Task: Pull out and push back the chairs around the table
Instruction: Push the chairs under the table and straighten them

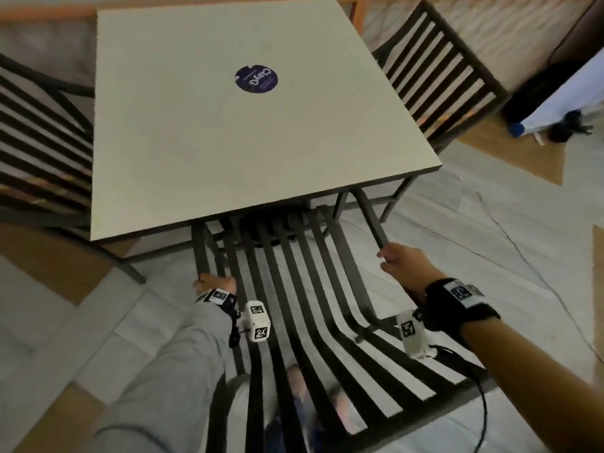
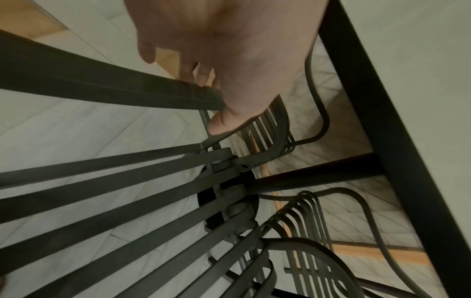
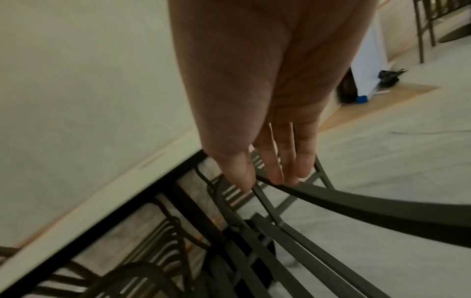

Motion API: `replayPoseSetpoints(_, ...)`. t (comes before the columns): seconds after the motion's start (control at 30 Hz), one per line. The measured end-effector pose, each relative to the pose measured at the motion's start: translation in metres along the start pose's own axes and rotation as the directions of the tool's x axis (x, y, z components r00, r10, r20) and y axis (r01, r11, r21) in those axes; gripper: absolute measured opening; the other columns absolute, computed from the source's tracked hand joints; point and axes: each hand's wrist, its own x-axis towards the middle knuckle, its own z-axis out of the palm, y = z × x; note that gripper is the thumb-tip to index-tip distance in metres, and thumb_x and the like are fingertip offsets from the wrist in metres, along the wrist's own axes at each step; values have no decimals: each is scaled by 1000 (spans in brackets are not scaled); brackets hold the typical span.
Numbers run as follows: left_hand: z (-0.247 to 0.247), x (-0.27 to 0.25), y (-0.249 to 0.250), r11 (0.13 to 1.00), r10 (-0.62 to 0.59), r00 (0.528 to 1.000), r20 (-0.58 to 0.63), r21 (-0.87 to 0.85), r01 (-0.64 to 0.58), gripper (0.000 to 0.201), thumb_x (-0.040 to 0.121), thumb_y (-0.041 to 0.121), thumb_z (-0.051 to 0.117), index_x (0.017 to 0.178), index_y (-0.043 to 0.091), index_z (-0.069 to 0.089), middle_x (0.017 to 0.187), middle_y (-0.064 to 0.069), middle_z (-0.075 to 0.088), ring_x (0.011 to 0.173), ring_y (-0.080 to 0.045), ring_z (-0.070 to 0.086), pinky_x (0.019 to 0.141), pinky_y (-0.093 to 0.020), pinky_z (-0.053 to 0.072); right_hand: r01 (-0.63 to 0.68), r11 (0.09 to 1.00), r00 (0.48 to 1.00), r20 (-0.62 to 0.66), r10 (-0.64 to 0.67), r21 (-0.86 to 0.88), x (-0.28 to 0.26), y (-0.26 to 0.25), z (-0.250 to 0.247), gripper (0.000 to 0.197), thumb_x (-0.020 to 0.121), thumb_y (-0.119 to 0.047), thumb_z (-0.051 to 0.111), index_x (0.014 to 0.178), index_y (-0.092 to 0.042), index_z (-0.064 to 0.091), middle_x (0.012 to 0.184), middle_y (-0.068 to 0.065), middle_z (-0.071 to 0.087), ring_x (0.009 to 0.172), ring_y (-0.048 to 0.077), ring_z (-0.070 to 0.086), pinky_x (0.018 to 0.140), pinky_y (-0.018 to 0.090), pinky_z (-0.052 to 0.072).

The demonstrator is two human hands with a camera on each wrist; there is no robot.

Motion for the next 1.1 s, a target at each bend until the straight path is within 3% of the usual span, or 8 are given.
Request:
replayPoseSetpoints(0.13,18,7,-16,990,-26,998,-62,-143,17,77,80,10,61,146,6,21,140,-28,39,125,-46,44,108,-50,38,-167,984,985,34,169,-58,73,36,26,47,84,-18,64,126,-6,46,119,22,57,104,37,56,81,36,44)
replayPoseSetpoints(0.27,27,14,-48,989,73,996,-44,-122,-78,98,78,-11,54,150,29,0,135,-28,45,117,-44,51,103,-50,44,-324,945,943,69,326,-46,109,79,51,72,80,-12,69,139,-6,28,123,27,54,109,42,55,87,46,48)
replayPoseSetpoints(0.4,31,13,-61,984,119,993,-19,-134,-120,106,78,-16,48,146,44,-6,124,-25,52,91,-38,58,86,-51,53,-285,952,955,52,292,-116,117,103,73,49,86,-10,59,128,-6,32,97,28,61,83,41,62,69,43,51)
replayPoseSetpoints(0.5,31,14,-60,979,131,990,-51,-150,-137,105,78,-14,47,144,48,-6,122,-26,54,90,-39,59,85,-51,53,-278,956,958,47,283,-95,114,105,77,39,90,-12,53,121,-11,30,84,21,58,69,36,61,63,44,54)
replayPoseSetpoints(0.6,30,16,-64,975,128,990,-51,-177,-135,104,80,-14,46,142,53,-5,123,-26,54,86,-36,59,78,-44,52,-290,954,956,32,293,-75,110,103,79,37,92,-12,52,121,-11,29,82,19,55,67,36,59,63,45,53)
replayPoseSetpoints(0.7,26,16,-67,977,131,990,-46,-162,-136,105,80,-13,47,141,54,-4,119,-27,55,85,-37,59,81,-49,53,-282,956,959,2,283,-81,109,99,83,36,92,-11,52,120,-9,30,81,20,55,66,35,55,61,43,48)
replayPoseSetpoints(0.83,20,21,-74,983,110,992,-64,-141,-118,106,80,-13,50,140,56,-4,115,-27,56,79,-35,60,76,-47,55,-238,968,970,26,241,-83,107,95,89,32,91,-15,52,112,-13,28,85,24,60,68,41,63,66,52,56)
replayPoseSetpoints(1.1,19,17,-69,979,146,989,-32,-142,-149,111,79,-16,54,141,54,-7,139,-30,42,102,-41,58,79,-47,52,-228,971,968,91,234,-69,106,105,84,36,92,-16,52,116,-16,26,82,18,59,63,36,62,60,46,57)
